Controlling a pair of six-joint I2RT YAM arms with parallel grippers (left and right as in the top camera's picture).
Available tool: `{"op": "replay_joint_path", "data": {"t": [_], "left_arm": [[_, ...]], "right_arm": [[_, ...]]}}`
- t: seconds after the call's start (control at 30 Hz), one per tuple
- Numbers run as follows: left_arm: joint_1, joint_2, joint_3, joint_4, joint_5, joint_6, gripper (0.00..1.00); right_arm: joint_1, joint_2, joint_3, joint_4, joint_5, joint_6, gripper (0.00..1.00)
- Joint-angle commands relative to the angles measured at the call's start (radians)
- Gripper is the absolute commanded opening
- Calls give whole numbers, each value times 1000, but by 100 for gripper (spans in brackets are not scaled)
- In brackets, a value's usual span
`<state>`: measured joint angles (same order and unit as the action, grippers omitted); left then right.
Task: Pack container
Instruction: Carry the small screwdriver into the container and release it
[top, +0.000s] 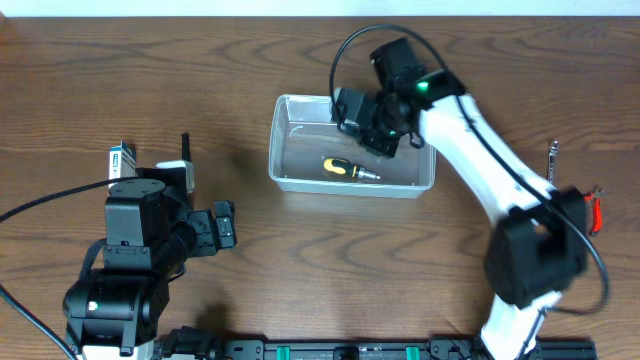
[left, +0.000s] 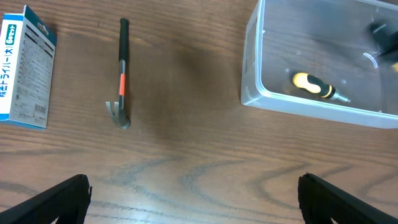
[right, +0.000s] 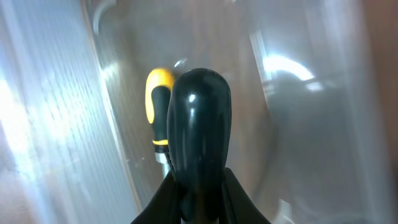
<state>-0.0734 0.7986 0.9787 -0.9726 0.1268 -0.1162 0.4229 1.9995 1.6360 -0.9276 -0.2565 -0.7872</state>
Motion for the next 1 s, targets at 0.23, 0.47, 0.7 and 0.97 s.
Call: {"op": "replay_joint_path", "data": {"t": [0.23,0.47,0.7,0.97], "left_arm": [[-2,-3,18,-10,-8,-10,98],[-2,-3,18,-10,-8,-9,98],[-2,-3,18,-10,-8,-9,98],[-2,-3,18,-10,-8,-9,98]], "right_arm": [[2,123,6,1,-39,-10,36],[-18,104,87,-58,-28,130,99],[-69,-40,374,-236,254,500,99],[-336,-277,503,-480,478,1046,99]]}}
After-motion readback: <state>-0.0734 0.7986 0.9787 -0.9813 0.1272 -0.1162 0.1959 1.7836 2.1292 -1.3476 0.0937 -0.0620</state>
